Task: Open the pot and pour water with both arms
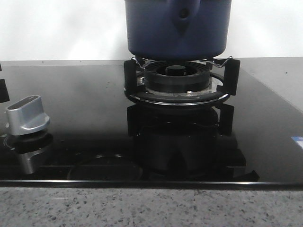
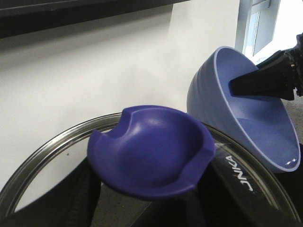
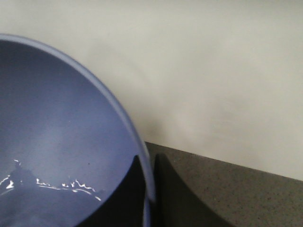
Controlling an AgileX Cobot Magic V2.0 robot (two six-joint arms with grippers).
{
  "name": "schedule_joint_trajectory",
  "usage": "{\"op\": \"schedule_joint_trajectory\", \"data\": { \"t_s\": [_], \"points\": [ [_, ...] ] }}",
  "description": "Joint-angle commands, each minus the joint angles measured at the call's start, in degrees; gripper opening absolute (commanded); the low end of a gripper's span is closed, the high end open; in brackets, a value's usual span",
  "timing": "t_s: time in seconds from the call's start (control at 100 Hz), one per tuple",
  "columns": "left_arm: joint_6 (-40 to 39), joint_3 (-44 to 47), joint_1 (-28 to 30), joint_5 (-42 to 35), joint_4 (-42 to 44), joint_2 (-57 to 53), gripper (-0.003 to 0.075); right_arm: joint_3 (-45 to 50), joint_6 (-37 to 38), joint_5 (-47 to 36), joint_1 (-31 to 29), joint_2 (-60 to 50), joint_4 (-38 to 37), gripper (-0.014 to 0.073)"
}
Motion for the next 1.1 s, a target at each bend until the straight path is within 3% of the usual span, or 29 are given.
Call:
{"op": "schedule_joint_trajectory", "data": {
  "t_s": [0.0,0.29,0.65,1.09],
  "points": [
    [-0.6,-1.8,-0.2,0.5,-6.2,-3.2,0.0220,0.1,-0.2,-10.6,0.4,-3.4,-0.5,-0.0056],
    [-0.6,-1.8,-0.2,0.5,-6.2,-3.2,0.0220,9.2,-0.2,-27.4,2.0,-5.5,-2.8,-0.0056],
    [-0.6,-1.8,-0.2,0.5,-6.2,-3.2,0.0220,14.0,-0.2,-40.4,2.3,-5.5,-3.2,-0.0056],
    [-0.6,-1.8,-0.2,0.6,-6.2,-3.2,0.0220,14.6,-0.2,-43.7,2.3,-5.0,-3.2,-0.0056]
  ]
}}
